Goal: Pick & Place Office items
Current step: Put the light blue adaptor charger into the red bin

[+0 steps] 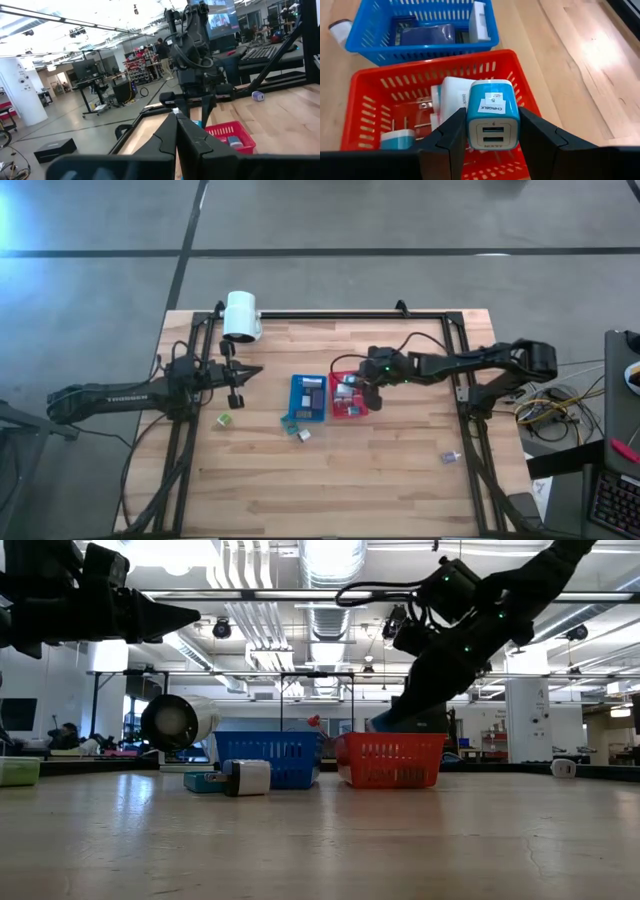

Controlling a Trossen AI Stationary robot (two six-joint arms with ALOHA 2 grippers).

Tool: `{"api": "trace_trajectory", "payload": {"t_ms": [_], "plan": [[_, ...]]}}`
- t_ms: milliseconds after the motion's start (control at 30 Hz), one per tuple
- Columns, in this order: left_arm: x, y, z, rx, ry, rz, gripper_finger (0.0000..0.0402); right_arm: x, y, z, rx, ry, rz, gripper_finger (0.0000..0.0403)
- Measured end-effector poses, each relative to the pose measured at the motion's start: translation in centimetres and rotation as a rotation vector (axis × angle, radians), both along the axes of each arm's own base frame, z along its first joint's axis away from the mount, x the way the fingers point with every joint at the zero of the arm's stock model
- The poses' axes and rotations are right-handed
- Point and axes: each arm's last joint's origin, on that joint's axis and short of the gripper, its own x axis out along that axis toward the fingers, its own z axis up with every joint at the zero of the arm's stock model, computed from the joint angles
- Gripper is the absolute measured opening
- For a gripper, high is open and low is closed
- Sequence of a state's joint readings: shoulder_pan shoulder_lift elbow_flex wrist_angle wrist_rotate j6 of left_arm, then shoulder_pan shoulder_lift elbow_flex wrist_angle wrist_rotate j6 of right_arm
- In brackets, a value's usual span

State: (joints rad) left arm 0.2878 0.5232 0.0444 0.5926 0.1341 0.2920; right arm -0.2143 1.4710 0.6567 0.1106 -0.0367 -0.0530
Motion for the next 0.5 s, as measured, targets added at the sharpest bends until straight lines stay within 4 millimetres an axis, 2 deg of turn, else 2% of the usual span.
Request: {"api": "trace_trajectory", "payload": {"t_ms": [300,500], "plan": [[0.03,0.01,-0.07,-0.012,0.005,-0.001,0.0008,0.03,0.02,-0.2,0.008,0.03,0.006,0.0144],[0.03,0.01,-0.06,-0.011,0.004,-0.001,0.0011,0.09,0.0,-0.38,0.002,0.035,0.011,0.0174]]}}
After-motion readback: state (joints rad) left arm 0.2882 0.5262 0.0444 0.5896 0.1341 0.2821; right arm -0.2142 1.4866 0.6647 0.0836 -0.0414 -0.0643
